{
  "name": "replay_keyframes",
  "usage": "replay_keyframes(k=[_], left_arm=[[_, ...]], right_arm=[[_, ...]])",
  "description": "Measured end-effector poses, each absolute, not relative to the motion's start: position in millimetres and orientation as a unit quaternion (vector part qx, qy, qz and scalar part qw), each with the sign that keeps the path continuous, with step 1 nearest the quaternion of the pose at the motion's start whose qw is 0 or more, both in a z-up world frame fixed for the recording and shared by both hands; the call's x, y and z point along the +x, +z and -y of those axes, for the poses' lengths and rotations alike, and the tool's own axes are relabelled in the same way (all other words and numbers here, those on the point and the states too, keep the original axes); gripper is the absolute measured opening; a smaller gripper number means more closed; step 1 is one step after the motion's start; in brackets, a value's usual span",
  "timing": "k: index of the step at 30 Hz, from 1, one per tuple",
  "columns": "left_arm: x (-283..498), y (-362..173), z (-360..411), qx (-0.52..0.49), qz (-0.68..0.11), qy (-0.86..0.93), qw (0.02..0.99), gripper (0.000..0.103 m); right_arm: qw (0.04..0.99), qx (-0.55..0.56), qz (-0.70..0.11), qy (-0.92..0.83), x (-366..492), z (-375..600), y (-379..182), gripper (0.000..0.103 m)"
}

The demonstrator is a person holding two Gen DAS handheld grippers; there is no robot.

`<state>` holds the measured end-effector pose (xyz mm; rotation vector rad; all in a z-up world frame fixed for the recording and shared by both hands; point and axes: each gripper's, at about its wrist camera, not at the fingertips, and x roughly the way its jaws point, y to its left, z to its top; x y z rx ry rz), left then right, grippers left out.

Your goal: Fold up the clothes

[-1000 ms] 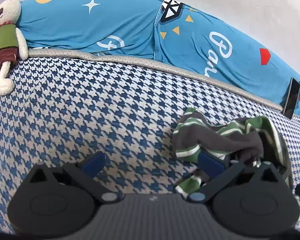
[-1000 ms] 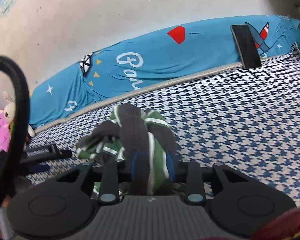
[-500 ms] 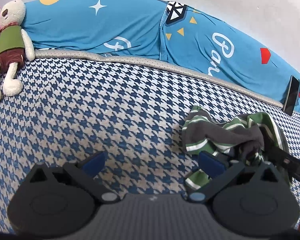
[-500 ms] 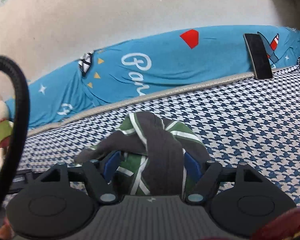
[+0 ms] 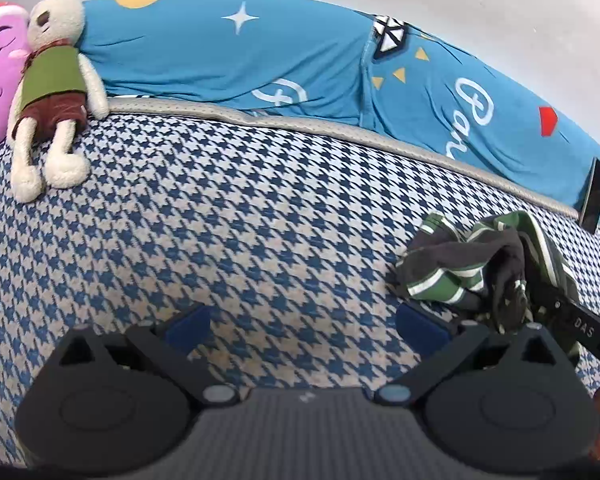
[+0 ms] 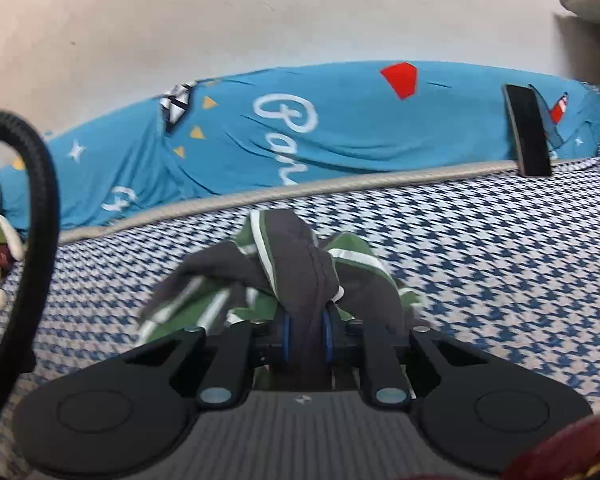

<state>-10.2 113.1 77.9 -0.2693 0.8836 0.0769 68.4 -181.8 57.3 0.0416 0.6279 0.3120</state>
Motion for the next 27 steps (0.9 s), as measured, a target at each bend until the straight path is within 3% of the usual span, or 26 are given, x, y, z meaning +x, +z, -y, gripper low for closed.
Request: replay_keyframes(k=[18, 27], left_arm=[[-14, 76, -134, -0.155, -0.411, 0.057, 0.896, 0.103], [-12, 76, -134, -0.160, -0.408, 0.059, 0.897, 0.103]], right_arm=[[0.848, -0.041, -0.323, 0.417, 6, 108, 50, 0.014], [0.831, -0.053, -0.326, 0.447, -5, 116, 54, 0.017]])
